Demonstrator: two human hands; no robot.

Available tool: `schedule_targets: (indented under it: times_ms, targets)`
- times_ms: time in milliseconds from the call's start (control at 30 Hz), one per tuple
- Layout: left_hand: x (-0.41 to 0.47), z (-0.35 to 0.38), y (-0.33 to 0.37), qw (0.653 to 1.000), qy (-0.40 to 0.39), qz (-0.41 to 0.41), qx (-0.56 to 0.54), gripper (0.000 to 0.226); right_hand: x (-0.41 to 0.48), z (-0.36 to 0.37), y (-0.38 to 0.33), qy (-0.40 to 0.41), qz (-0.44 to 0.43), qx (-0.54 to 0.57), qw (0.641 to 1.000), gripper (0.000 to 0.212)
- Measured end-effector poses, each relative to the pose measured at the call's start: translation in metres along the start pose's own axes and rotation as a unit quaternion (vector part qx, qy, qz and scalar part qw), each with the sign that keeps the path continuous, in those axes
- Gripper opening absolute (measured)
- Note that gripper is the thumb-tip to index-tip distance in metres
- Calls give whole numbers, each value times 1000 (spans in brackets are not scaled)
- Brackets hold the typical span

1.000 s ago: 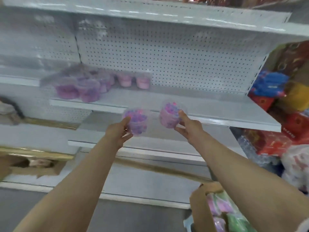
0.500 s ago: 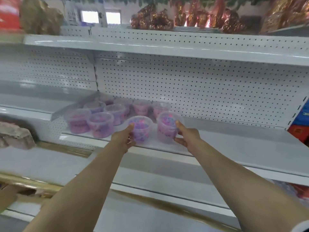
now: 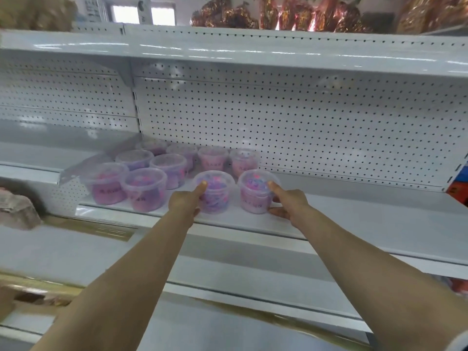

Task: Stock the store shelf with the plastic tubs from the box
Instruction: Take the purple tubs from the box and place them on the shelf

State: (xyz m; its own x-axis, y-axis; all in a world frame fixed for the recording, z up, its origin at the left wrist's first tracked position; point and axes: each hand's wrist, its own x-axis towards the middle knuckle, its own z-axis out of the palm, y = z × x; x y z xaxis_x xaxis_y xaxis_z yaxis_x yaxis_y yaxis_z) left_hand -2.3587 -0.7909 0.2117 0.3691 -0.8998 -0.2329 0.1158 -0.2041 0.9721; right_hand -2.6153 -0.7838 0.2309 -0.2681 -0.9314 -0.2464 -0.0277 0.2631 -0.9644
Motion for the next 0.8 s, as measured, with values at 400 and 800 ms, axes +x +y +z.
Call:
schedule_targets:
  times_ms: [400,800]
  targets:
    - [0,-20,14,946,-150,239,161,25,-20,21,-4,88,-245,-206,943,51]
    - [12,-37,33,844,-170,304,409,46,-22,41,8,84,-286,-221,929,41]
